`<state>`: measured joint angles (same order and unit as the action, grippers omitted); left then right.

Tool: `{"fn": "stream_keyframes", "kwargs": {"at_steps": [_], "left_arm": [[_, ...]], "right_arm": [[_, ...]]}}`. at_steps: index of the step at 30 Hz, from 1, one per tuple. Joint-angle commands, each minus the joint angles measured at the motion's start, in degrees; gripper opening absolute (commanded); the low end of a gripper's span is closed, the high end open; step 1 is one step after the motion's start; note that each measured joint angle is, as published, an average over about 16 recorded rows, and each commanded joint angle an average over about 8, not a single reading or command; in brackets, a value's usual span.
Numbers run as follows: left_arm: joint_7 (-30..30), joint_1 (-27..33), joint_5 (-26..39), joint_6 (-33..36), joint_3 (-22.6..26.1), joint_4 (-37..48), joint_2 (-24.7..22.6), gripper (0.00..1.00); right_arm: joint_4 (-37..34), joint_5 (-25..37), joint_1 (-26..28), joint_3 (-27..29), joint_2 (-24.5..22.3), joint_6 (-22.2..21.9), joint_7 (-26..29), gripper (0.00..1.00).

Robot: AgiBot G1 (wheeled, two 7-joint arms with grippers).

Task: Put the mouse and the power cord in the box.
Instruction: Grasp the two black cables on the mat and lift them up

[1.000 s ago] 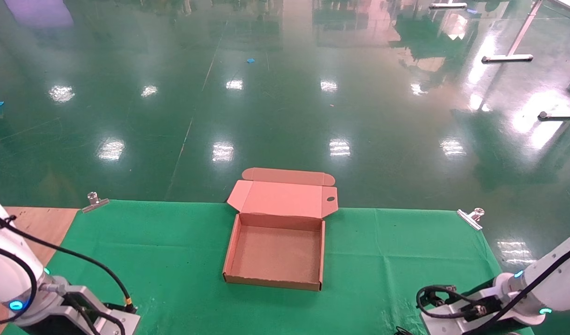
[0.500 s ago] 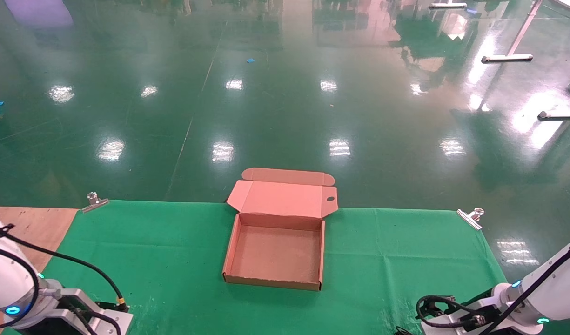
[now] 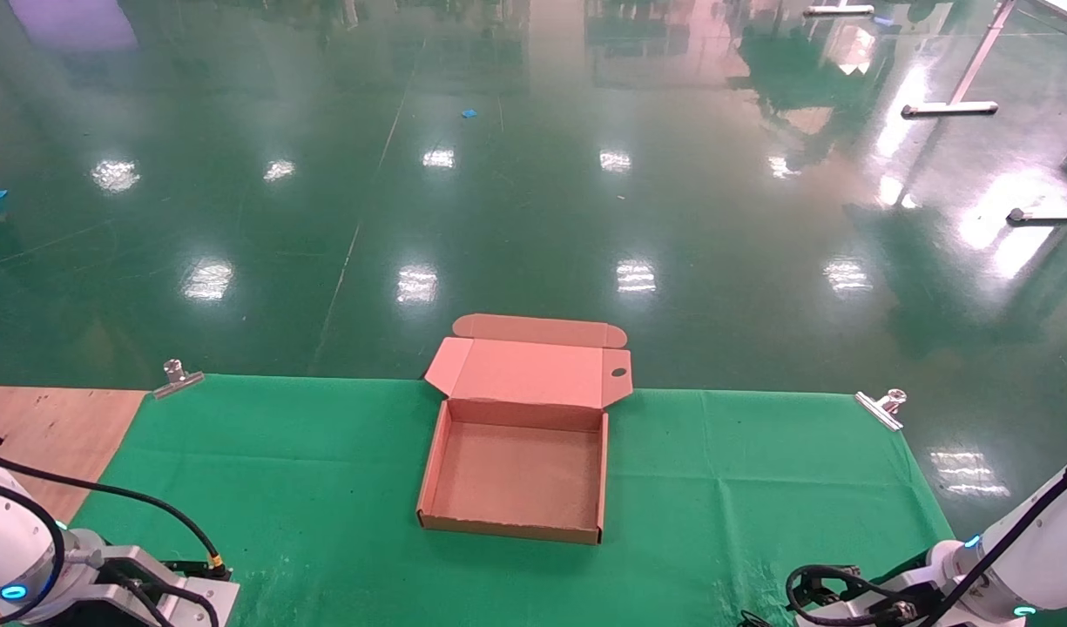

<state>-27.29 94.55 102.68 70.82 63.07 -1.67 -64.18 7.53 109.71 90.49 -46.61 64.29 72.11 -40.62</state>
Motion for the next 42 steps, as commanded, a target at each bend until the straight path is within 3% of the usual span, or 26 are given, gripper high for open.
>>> {"fn": "stream_keyframes", "kwargs": {"at_steps": [1,29,42], "left_arm": [[-0.4,-0.2,-0.2,-0.3,-0.1,0.2,-0.1,0.0],[-0.6,-1.6,-1.3,-2.1,-0.9,1.5,-0.3,0.0],[-0.9,-1.3,-1.6,-1.1,-1.1,1.3,-1.0,0.0]], "right_arm": [[-0.6,0.1,0.1,-0.1,0.2,-0.1,-0.3,0.0],[-5.8,-0.4,0.4,0.3,1.9,-1.7,-3.1,0.0],[-6.5,-0.8,2.3,0.6,1.1,-0.2,-4.0,0.0]]}}
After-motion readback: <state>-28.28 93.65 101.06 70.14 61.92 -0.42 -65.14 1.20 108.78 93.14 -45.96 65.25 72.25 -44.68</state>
